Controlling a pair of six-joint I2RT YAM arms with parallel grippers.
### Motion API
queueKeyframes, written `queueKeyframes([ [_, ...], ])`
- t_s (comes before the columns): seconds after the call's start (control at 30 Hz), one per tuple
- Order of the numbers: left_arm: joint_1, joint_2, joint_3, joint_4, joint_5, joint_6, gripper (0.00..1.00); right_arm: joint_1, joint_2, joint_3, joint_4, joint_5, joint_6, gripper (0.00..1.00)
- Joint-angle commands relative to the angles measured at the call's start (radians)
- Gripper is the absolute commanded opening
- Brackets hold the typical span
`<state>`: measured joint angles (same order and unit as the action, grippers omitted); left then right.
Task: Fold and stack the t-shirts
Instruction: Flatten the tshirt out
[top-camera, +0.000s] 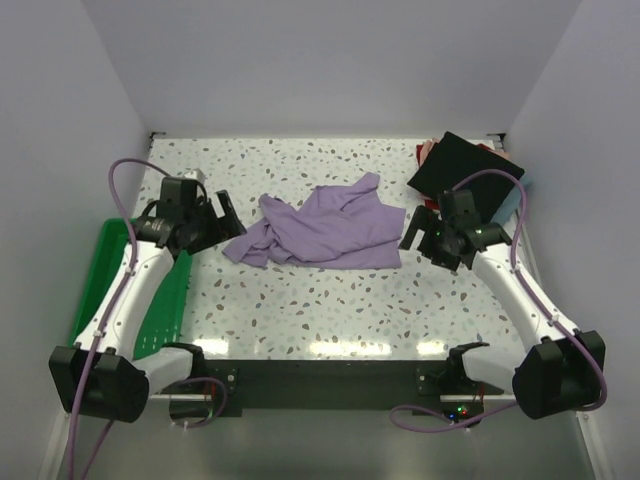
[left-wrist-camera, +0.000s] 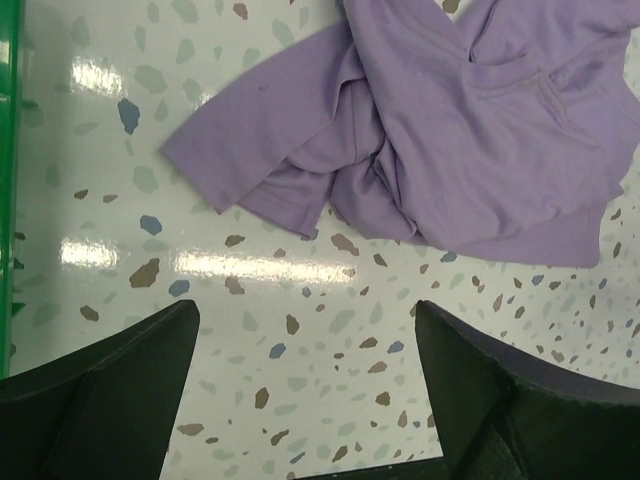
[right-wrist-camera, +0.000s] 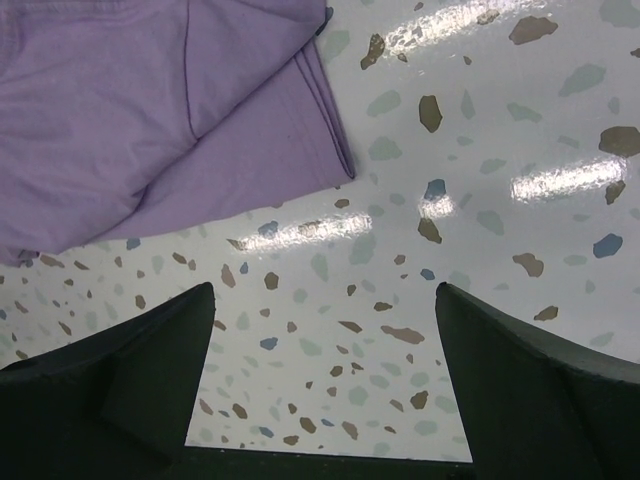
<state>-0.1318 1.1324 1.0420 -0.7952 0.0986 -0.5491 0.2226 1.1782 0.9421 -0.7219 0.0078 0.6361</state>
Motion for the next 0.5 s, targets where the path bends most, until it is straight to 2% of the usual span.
queueKeyframes([
  [0.0,-0.003,0.033,0.009,0.132,-0.037,-0.044,0.93,0.003,-0.026,-0.005,0.010,-0.006,0.023,0.94],
  [0.13,-0.005,0.186,0.102,0.200,-0.043,-0.060,0.88,0.003,-0.072,-0.022,-0.010,-0.006,0.037,0.94],
  [0.27,-0.025,0.351,0.248,0.209,-0.095,-0.058,0.88,0.003,-0.127,-0.055,-0.030,-0.006,0.065,0.94],
  [0.47,-0.041,0.538,0.346,0.275,-0.142,-0.052,0.85,0.003,-0.187,-0.091,-0.060,0.003,0.102,0.93],
])
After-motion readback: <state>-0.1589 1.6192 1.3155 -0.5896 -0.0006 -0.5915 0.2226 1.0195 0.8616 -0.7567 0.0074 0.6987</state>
